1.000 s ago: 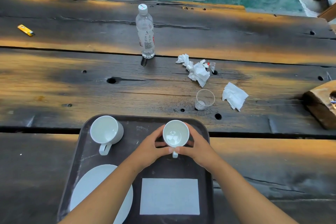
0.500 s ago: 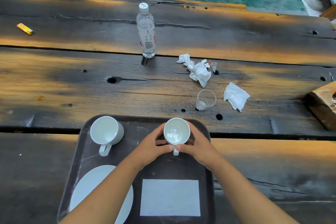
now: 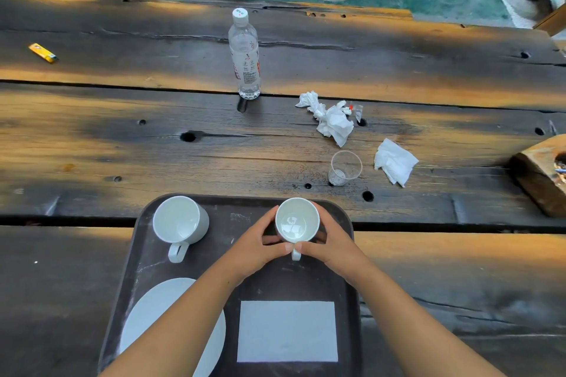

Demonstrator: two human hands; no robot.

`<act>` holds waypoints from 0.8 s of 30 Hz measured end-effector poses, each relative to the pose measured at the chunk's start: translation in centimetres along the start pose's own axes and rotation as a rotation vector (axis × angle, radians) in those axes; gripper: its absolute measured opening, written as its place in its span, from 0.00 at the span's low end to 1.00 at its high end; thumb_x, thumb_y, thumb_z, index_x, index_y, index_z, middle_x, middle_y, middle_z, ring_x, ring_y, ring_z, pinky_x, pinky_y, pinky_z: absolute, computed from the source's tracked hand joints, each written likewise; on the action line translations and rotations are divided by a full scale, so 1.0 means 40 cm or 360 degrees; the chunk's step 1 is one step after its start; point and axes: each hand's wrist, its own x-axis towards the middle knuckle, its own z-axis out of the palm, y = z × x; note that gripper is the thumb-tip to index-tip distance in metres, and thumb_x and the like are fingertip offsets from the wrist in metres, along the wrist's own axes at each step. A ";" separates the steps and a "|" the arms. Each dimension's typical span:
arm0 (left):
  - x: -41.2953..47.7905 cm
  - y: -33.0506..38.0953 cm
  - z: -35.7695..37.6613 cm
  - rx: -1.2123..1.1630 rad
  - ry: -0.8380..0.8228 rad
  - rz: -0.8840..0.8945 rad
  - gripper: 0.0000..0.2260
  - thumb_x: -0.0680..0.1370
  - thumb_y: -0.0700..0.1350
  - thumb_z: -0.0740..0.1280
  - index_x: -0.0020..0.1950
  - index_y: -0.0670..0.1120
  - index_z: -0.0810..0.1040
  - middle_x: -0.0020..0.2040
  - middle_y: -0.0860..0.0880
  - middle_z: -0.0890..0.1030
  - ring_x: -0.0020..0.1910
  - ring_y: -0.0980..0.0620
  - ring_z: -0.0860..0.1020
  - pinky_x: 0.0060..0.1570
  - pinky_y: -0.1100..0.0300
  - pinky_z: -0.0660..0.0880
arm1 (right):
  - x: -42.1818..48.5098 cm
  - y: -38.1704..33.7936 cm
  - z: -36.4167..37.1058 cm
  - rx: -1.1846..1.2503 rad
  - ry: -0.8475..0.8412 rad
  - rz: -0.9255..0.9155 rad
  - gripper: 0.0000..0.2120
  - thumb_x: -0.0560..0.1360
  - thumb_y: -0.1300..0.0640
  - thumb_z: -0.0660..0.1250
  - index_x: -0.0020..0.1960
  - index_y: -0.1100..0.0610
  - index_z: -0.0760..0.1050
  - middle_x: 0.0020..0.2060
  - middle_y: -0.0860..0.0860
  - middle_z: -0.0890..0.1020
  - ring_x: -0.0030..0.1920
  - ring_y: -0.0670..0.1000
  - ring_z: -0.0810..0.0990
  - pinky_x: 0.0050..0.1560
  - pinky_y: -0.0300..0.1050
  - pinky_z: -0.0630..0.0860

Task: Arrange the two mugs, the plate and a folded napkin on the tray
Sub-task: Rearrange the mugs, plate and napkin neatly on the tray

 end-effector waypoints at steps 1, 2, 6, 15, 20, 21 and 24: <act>0.000 0.000 0.000 0.0023 0.0007 -0.0006 0.34 0.75 0.48 0.76 0.75 0.65 0.63 0.72 0.60 0.71 0.69 0.50 0.74 0.68 0.49 0.74 | -0.001 0.002 0.002 0.0008 0.0007 0.0004 0.38 0.70 0.60 0.78 0.73 0.40 0.65 0.68 0.43 0.74 0.69 0.49 0.73 0.70 0.53 0.73; 0.000 -0.001 -0.002 0.0050 0.0016 -0.0019 0.36 0.75 0.48 0.76 0.76 0.64 0.62 0.73 0.59 0.70 0.69 0.50 0.74 0.69 0.47 0.73 | -0.003 0.006 0.003 0.0021 0.0016 0.0017 0.39 0.71 0.60 0.78 0.74 0.41 0.65 0.69 0.44 0.74 0.70 0.49 0.73 0.71 0.54 0.73; -0.025 -0.014 -0.012 0.0129 0.0088 -0.0087 0.39 0.75 0.50 0.76 0.80 0.60 0.58 0.77 0.56 0.66 0.68 0.51 0.74 0.69 0.47 0.73 | -0.023 0.026 0.010 0.0075 0.0073 0.0083 0.41 0.71 0.56 0.78 0.77 0.41 0.61 0.71 0.46 0.73 0.72 0.51 0.72 0.73 0.57 0.70; -0.149 -0.055 -0.022 0.0473 0.0166 -0.0092 0.33 0.77 0.50 0.73 0.79 0.54 0.63 0.74 0.53 0.72 0.66 0.53 0.75 0.57 0.62 0.73 | -0.137 0.055 0.073 -0.0141 0.0284 0.0237 0.29 0.75 0.51 0.73 0.73 0.49 0.66 0.60 0.47 0.77 0.57 0.46 0.79 0.50 0.36 0.75; -0.217 -0.057 -0.032 0.0603 0.0265 -0.0035 0.30 0.77 0.49 0.72 0.78 0.51 0.66 0.72 0.52 0.74 0.68 0.52 0.75 0.61 0.59 0.75 | -0.183 0.035 0.136 -0.0291 0.0238 0.0191 0.25 0.75 0.50 0.72 0.69 0.47 0.70 0.51 0.44 0.77 0.48 0.43 0.80 0.39 0.34 0.73; -0.229 -0.058 -0.033 0.0625 0.0272 -0.0023 0.30 0.77 0.49 0.72 0.78 0.51 0.66 0.72 0.52 0.74 0.68 0.52 0.75 0.61 0.59 0.75 | -0.189 0.031 0.147 -0.0324 0.0237 0.0182 0.25 0.75 0.50 0.72 0.70 0.48 0.69 0.52 0.45 0.77 0.49 0.43 0.80 0.40 0.35 0.73; -0.259 -0.063 -0.041 0.0721 0.0307 0.0020 0.29 0.77 0.49 0.71 0.77 0.51 0.67 0.73 0.52 0.74 0.69 0.52 0.74 0.64 0.58 0.73 | -0.200 0.020 0.167 -0.0447 0.0302 0.0183 0.30 0.76 0.50 0.70 0.75 0.52 0.64 0.58 0.47 0.76 0.55 0.48 0.78 0.42 0.37 0.72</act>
